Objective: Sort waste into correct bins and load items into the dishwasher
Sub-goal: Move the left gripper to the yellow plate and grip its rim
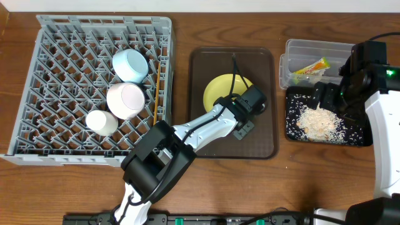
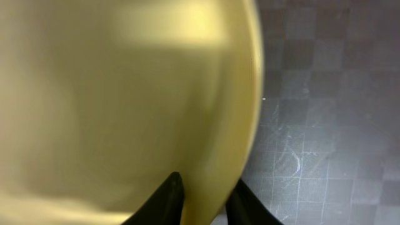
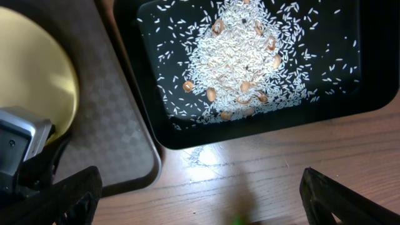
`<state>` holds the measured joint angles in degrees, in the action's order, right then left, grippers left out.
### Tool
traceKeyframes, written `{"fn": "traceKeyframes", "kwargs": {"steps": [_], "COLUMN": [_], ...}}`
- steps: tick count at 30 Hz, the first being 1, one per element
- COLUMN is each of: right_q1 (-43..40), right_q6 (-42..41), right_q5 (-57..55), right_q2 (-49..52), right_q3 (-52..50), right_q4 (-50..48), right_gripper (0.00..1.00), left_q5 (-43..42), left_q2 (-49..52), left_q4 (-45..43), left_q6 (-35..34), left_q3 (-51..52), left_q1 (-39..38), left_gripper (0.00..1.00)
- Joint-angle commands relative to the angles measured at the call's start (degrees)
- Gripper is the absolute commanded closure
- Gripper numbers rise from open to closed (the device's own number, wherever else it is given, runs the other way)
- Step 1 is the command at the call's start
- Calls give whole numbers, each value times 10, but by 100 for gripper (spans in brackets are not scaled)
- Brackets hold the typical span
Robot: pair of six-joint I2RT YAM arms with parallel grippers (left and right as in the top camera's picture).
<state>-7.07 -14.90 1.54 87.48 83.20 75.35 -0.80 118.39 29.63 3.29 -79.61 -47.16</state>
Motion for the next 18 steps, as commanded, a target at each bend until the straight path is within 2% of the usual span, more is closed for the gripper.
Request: {"fn": "traceKeyframes", "kwargs": {"steps": [1, 2, 5, 12, 18], "right_q1": [-4, -4, -4, -4, -4], "right_q6": [-7, -7, -7, -7, -7], "right_q5": [2, 2, 2, 2, 2], "right_q2": [-6, -6, -6, -6, -6], "right_q3": [3, 3, 3, 3, 3], "right_q4": [-1, -1, -1, -1, -1], "right_gripper": [1, 1, 1, 1, 1], "left_q5": [7, 7, 6, 18, 50], "left_q2": [11, 11, 11, 5, -41], "left_q4": [12, 11, 11, 10, 10], "left_q6": [1, 1, 1, 1, 1], "left_q3": [6, 6, 6, 6, 5], "left_q1": [1, 1, 1, 1, 1], "left_gripper": [81, 87, 92, 92, 92]}}
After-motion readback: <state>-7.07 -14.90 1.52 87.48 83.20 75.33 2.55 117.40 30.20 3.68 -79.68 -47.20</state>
